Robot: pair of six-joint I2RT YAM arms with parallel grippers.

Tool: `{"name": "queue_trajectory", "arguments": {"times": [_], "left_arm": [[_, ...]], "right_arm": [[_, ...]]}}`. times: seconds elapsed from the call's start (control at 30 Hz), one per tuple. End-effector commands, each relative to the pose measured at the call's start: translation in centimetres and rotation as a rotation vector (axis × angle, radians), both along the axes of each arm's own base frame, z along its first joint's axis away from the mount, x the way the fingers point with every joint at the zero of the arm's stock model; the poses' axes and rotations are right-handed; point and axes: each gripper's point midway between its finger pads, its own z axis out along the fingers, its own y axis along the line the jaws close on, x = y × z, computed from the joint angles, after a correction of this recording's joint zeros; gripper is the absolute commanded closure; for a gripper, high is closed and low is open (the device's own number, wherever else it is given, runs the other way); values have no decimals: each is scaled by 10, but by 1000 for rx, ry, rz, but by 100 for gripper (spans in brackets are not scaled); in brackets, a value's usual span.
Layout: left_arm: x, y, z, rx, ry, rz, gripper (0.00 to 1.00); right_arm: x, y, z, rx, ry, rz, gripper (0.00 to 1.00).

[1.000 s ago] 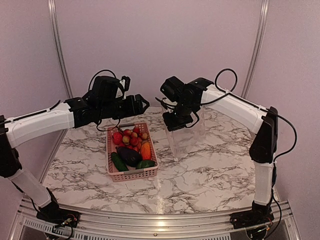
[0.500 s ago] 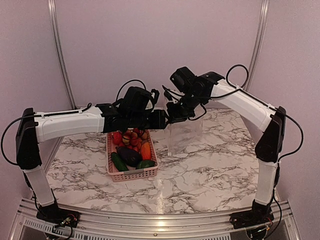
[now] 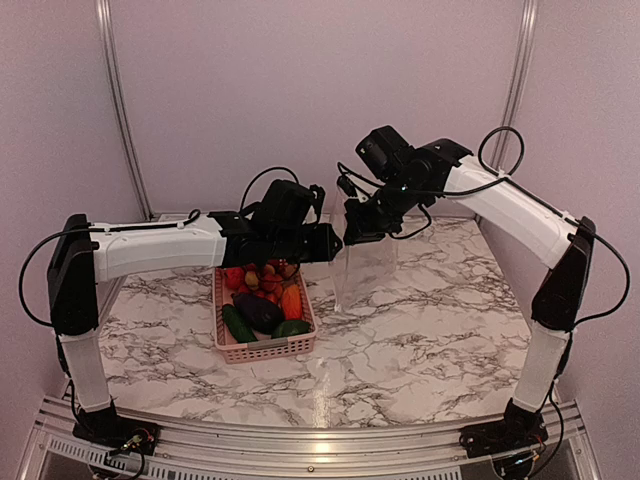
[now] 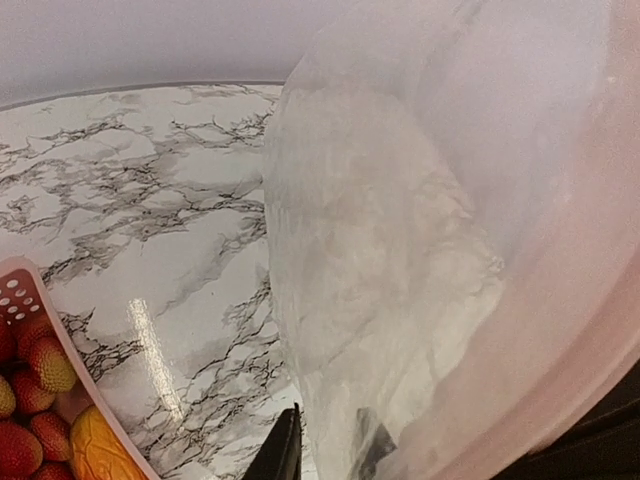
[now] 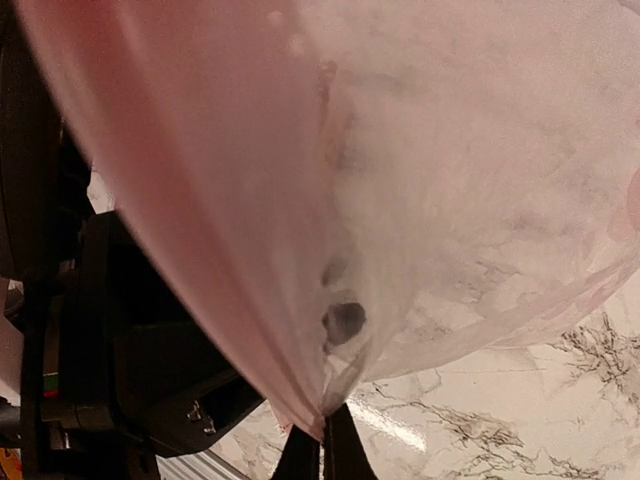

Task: Place the food in the zip-top bag and seal the zipper
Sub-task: Open the zipper food storage bag at the center of the board.

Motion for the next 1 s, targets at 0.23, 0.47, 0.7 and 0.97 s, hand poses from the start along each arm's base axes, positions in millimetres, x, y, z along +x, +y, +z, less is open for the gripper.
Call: {"name": "queue_trajectory", "arguments": {"times": [0.23,0.47,0.7,0.97], "left_arm": [[20,-22,40,-122,-36,43,100],[21,-26,52,-201,5,48,100],[18,-26,38,-188,50,39,100],[27,2,7,-103,119,130,100]], "right_arm": [[18,-12,-2,-35,-66,-110,60],[36,-17,-3,-99,-137,-145,62],[59,-39,16,-195,-285,-231,82],[79,-84,61,-296,-422,-330,100]]}}
